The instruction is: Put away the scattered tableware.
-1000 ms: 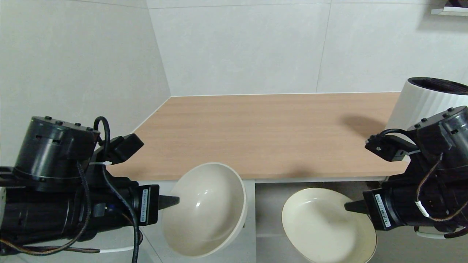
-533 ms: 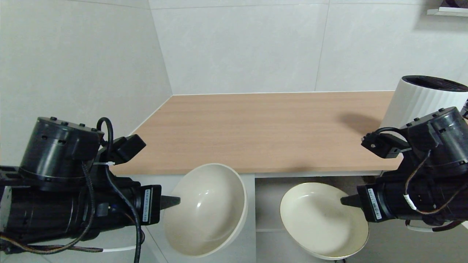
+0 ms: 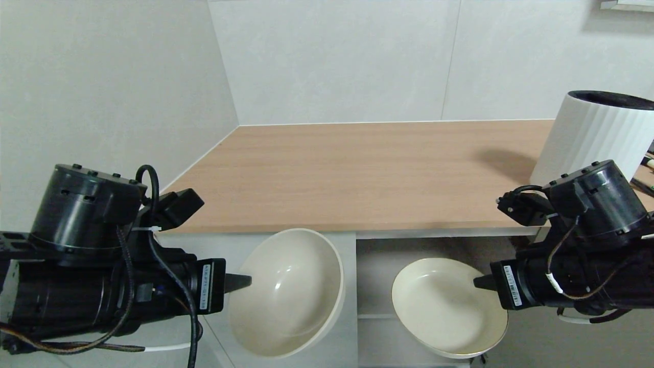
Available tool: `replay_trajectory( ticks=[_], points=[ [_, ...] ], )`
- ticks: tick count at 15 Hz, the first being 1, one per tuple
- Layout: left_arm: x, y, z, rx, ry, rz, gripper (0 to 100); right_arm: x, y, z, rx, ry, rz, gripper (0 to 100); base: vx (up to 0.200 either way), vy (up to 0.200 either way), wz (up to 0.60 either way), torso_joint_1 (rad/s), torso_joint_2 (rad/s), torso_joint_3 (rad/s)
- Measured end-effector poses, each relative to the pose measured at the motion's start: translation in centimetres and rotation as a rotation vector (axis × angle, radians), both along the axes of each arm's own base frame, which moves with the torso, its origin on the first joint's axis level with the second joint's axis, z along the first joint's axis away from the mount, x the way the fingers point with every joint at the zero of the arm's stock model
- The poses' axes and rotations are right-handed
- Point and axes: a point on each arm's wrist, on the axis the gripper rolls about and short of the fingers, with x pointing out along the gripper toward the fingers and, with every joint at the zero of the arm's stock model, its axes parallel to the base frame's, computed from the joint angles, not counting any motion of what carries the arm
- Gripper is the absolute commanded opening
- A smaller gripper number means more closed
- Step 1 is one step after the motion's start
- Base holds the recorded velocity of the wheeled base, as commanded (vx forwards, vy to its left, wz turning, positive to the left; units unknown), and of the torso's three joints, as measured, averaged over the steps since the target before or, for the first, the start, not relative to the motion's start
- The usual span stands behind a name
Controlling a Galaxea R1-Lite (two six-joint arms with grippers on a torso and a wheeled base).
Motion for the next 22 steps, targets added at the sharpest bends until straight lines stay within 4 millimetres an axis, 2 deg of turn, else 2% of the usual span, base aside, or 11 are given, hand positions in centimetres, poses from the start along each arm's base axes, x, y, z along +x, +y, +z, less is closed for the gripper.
replay_trajectory(
  ticks=[12, 19, 22],
  points=[
    [0.1, -0.1, -0.1, 0.003, 0.006, 0.0, 0, 0.4, 0.2, -0.6, -0.014, 0.018, -0.001, 0, 0.0, 0.0, 0.0, -0.139, 0.45, 0.301],
    [0.1, -0.1, -0.1, 0.003, 0.005, 0.0, 0, 0.5, 0.3, -0.7, -0.016, 0.023, -0.002, 0, 0.0, 0.0, 0.0, -0.015, 0.05, 0.034],
    [0.1, -0.1, -0.1, 0.003, 0.005, 0.0, 0, 1.2, 0.6, -1.2, -0.019, 0.019, -0.015, 0, 0.0, 0.0, 0.0, 0.0, 0.0, 0.0]
  ],
)
